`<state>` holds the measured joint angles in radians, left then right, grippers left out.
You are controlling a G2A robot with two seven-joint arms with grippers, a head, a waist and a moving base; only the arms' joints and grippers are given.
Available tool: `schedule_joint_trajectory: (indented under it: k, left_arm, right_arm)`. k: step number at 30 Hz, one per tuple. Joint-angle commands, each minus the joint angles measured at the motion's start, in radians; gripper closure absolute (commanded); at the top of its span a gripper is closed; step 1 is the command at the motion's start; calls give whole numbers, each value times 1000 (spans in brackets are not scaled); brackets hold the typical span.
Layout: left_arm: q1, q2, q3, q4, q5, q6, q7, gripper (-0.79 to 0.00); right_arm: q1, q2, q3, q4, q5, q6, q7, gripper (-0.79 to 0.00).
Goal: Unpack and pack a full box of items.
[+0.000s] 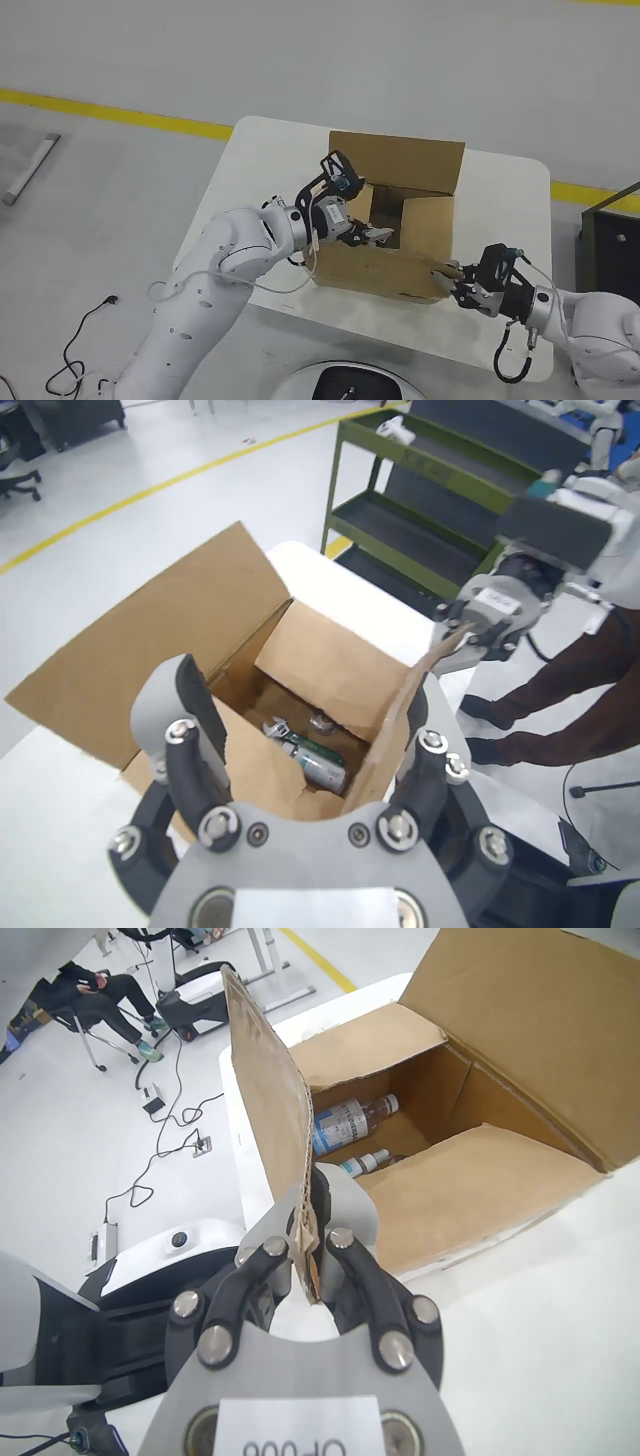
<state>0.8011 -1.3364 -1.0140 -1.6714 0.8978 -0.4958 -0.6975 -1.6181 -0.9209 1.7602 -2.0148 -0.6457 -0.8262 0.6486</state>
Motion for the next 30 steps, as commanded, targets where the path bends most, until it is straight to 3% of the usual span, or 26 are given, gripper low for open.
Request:
schedule_joint_trajectory:
  k: [1,5,10,12,14,15,16,17,19,20,22,24,25,26,27,28,29,30]
  left_arm:
    - [-15,-4,25,20,53,52,-27,0]
    - [-37,-13,77,60,105,103,-60,0]
    - [-57,-21,110,87,77,93,-87,0]
    - [-62,-22,121,89,71,81,-104,0]
    - [-67,-23,129,88,65,69,-123,0]
    - [-68,-23,132,87,61,65,-130,0]
    - [-69,-24,137,88,53,57,-144,0]
    - [-72,-24,141,87,49,50,-156,0]
    - [-75,-25,151,86,38,38,-178,-77]
    - [-75,-25,153,86,33,37,-183,-77]
    - [-74,-25,158,82,17,25,-192,-40]
    - [-71,-25,159,76,-7,13,-197,-68]
    - [-68,-24,158,74,-25,6,-197,-28]
    - [-66,-23,157,70,-39,-6,-207,-18]
    - [-65,-22,158,66,-43,-13,-213,-40]
    - [-62,-20,161,61,-49,-26,-229,-43]
    - [-58,-19,164,54,-58,-36,-240,-62]
    - [-55,-18,164,50,-66,-42,-245,-129]
  right_arm:
    - [-8,0,3,-11,-20,-2,-19,0]
    - [-21,-1,12,-27,-83,11,-72,0]
    - [-37,-2,9,-30,-103,14,-116,-22]
    - [-42,-2,9,-29,-98,19,-126,-179]
    - [-46,-1,10,-28,-87,24,-134,-231]
    - [-47,-1,10,-28,-80,25,-135,-366]
    - [-49,-1,12,-26,-68,31,-137,-748]
    - [-50,-1,15,-26,-59,38,-137,-739]
    - [-53,0,21,-25,-26,53,-139,-720]
    - [-54,0,24,-23,-14,58,-138,-760]
    - [-56,0,39,-11,64,74,-154,-767]
    - [-57,2,67,5,162,81,-156,-723]
    - [-57,4,82,13,207,89,-154,-686]
    - [-54,6,105,26,255,105,-143,-619]
    - [-50,7,122,33,262,126,-141,-379]
    - [-45,7,138,38,278,158,-143,-342]
    - [-42,7,143,42,293,178,-146,-246]
    - [-41,7,144,42,298,188,-144,-166]
